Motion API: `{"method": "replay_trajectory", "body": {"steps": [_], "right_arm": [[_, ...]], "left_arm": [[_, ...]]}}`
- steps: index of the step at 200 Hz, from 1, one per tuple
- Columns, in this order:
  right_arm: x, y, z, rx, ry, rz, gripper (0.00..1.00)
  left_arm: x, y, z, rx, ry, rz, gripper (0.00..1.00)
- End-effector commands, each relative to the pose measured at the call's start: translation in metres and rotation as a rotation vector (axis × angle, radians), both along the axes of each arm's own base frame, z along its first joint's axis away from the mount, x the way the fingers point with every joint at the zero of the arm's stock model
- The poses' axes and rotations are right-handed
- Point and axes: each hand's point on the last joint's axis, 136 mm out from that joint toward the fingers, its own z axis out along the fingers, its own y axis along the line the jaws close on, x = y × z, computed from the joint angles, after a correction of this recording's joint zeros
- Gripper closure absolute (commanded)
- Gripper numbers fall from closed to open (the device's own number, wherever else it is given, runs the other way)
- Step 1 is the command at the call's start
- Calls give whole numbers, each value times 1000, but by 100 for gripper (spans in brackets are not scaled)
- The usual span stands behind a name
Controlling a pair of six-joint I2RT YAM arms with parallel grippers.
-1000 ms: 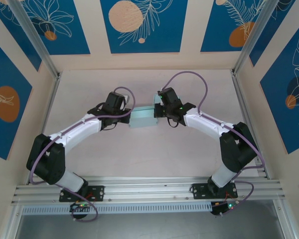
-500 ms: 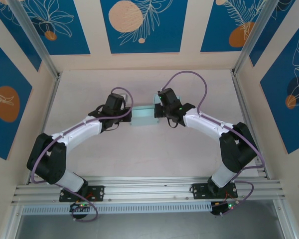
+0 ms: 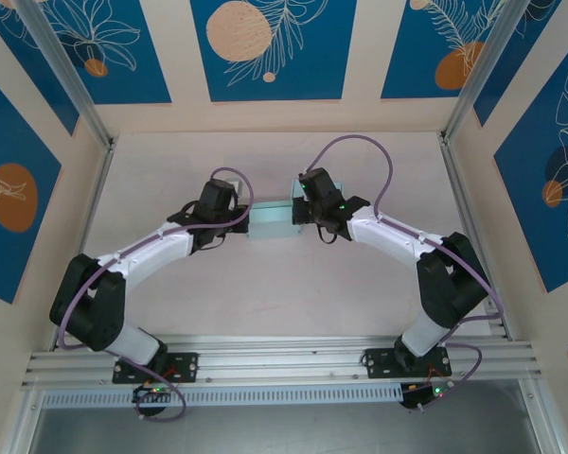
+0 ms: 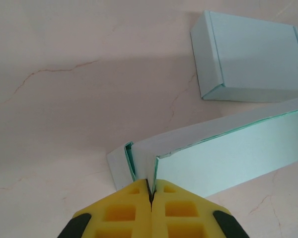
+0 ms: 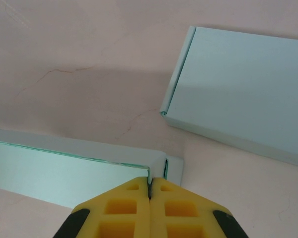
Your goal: Fold the paper box
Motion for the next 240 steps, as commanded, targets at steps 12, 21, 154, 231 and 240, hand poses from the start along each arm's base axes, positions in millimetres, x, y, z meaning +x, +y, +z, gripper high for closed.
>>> {"method": "replay_trajectory", "body": {"steps": [12, 21, 154, 231, 240], "right_arm": [[-19, 19, -14, 6, 56, 88, 100], [-20, 18, -16, 4, 53, 87, 100], [-28, 4, -54, -88, 63, 79, 100], [-37, -2, -78, -114, 25, 79, 100], [-37, -2, -80, -117, 28, 77, 100]], "left_arm": [[-18, 6, -29, 67, 73, -46, 100], [-19, 7, -32, 72, 75, -45, 100], [-21, 28, -48, 193, 68, -20, 100], [-24, 36, -58, 217, 56, -8, 100], [-25, 34, -58, 209, 55, -18, 96]]}}
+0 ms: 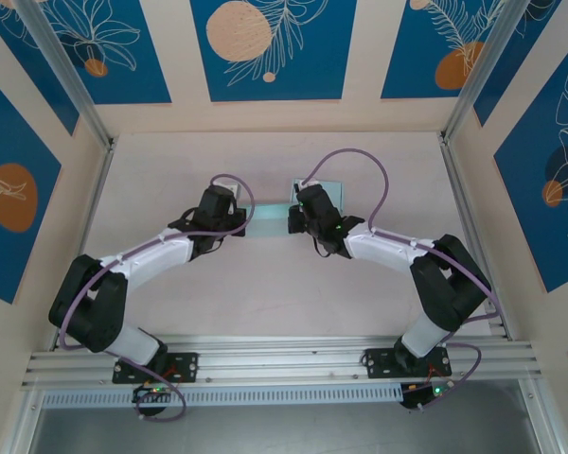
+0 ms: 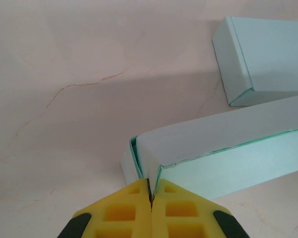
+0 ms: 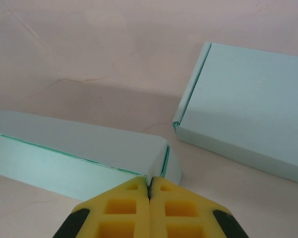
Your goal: Fold the paper box
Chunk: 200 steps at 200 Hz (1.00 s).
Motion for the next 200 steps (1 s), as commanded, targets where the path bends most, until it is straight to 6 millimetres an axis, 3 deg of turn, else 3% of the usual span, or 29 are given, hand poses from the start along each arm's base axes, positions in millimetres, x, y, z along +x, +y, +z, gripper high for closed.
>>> {"method": "replay_trajectory", "body": {"steps": [1, 49, 76, 96, 148, 200], "right_arm": [[-35, -13, -64, -129, 179, 42, 100], [-35, -11, -63, -120, 175, 39, 100], [-35, -9, -60, -125, 169, 40, 100], [-35, -7, -58, -130, 163, 44, 100], [-36, -5, -57, -136, 158, 48, 100], [-36, -1, -54, -134, 152, 56, 100]], "left_arm": [[-32, 18, -47, 109, 149, -21, 96], [-37, 11, -21, 37, 87, -58, 45], [-41, 11, 1, -17, 47, -60, 23], [-43, 10, 20, -70, 9, -54, 14], [-32, 14, 57, -179, -70, 7, 0], [-2, 25, 42, -280, -61, 136, 12]]}}
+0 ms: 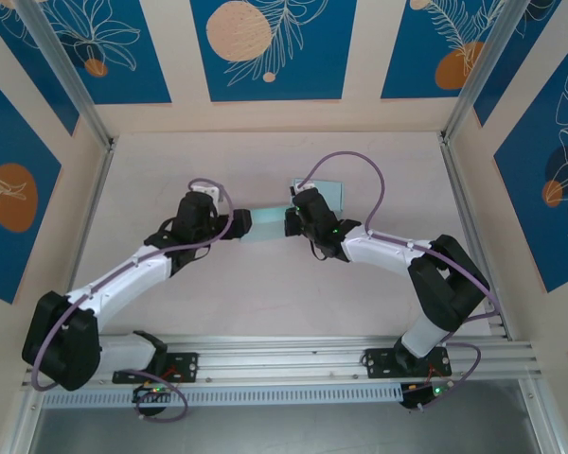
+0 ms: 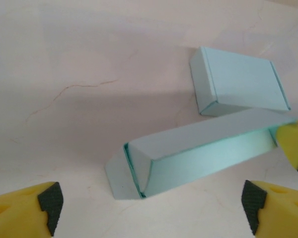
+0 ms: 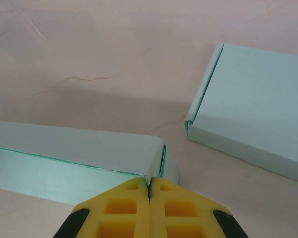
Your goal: Fold the paper box
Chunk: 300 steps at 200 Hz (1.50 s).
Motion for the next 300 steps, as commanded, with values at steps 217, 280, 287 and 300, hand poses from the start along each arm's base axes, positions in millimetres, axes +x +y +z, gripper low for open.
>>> {"method": "replay_trajectory", "body": {"steps": [217, 280, 287, 300], "right_arm": [[-28, -11, -57, -143, 177, 12, 100], [-29, -8, -54, -124, 177, 15, 100], [-29, -8, -54, -122, 179, 16, 100], [-30, -7, -54, -116, 182, 20, 100]], "left_arm": [[-1, 2, -76, -246, 161, 82, 73], [-18, 6, -107, -234, 226, 81, 74], [-20, 6, -111, -231, 235, 81, 74], [-24, 7, -118, -224, 250, 82, 75]]}}
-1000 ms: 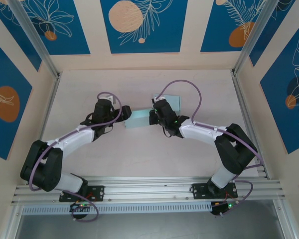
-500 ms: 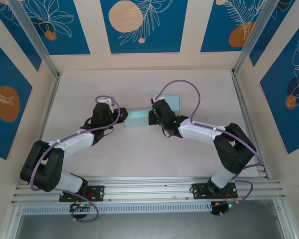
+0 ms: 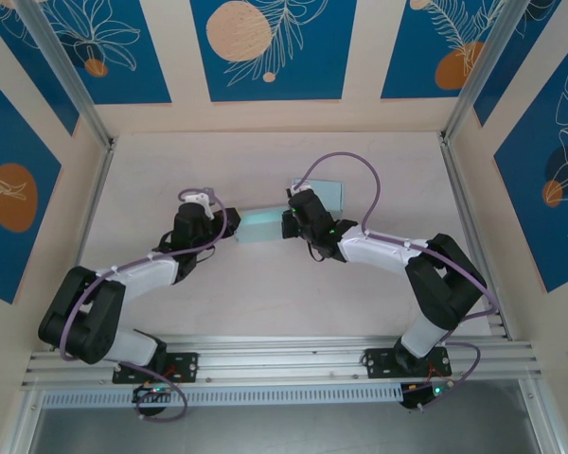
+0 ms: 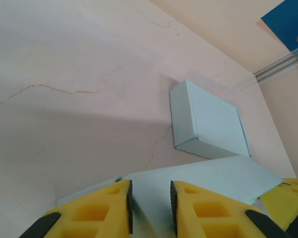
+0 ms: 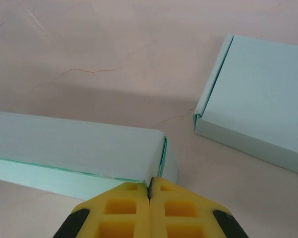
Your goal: Fold the paper box
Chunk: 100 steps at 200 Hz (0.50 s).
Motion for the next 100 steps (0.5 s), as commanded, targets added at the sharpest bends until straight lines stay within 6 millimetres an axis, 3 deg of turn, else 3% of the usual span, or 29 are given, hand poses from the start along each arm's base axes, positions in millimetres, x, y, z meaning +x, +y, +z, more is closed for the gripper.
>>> {"method": "replay_trajectory", "body": {"steps": [1, 13, 49, 100], "right_arm": [[-25, -13, -49, -100, 165, 7, 100], [-26, -12, -47, -89, 169, 10, 95], [-34, -4, -24, -30, 164, 42, 57], [-41, 10, 22, 54, 154, 101, 34]], "left_arm": [[-45, 14, -86, 102, 284, -25, 75], [-49, 16, -93, 110, 299, -24, 75], [-52, 19, -98, 119, 307, -19, 75], [-49, 19, -98, 119, 301, -9, 77]]}}
